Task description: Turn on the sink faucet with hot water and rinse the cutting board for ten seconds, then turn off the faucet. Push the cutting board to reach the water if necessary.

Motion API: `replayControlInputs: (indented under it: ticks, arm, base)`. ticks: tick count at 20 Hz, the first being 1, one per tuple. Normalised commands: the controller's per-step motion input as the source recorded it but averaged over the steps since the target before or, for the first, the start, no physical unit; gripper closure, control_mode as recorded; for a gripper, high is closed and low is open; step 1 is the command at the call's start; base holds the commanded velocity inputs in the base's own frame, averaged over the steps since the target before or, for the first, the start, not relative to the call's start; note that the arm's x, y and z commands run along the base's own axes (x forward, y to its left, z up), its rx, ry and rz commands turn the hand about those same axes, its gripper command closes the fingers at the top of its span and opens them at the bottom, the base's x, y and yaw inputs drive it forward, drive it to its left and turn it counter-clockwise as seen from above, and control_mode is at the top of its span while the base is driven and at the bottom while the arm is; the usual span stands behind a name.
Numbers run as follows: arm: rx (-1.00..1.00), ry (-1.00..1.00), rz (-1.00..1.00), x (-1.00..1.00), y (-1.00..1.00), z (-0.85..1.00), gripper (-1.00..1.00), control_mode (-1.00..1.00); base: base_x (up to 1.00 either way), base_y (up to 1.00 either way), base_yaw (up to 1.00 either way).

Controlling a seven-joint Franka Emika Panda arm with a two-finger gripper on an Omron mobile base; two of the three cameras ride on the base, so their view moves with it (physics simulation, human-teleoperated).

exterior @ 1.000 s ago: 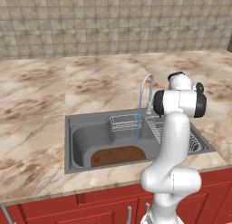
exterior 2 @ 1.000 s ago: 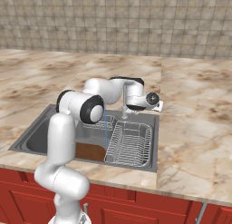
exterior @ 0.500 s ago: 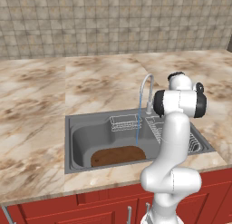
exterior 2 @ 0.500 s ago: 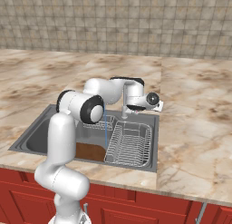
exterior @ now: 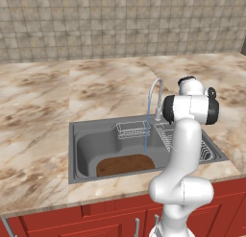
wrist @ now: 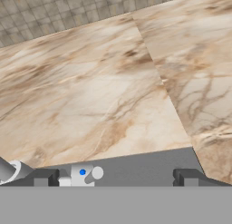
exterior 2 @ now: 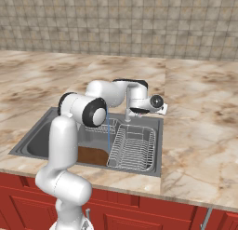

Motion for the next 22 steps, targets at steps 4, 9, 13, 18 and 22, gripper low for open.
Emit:
replayControlInputs:
  ticks: [4,9,13,18,22]
  arm:
    - [0.00,0.00,0.00,0.00,0.00,0.00,-1.00,-1.00]
    - [0.00,0.00,0.00,0.00,0.00,0.00,-1.00,-1.00]
    - [0.00,0.00,0.00,0.00,0.00,0.00,-1.00,-1.00]
    - [0.00,0.00,0.00,0.00,0.00,0.00,-1.00,-1.00]
    - [0.00,0.00,0.00,0.00,0.00,0.00,-1.00,-1.00]
  base:
    - [0.00,0.00,0.00]
    - [0.00,0.00,0.00]
    - [0.00,0.00,0.00]
    - [0.00,0.00,0.00]
    - [0.00,0.00,0.00]
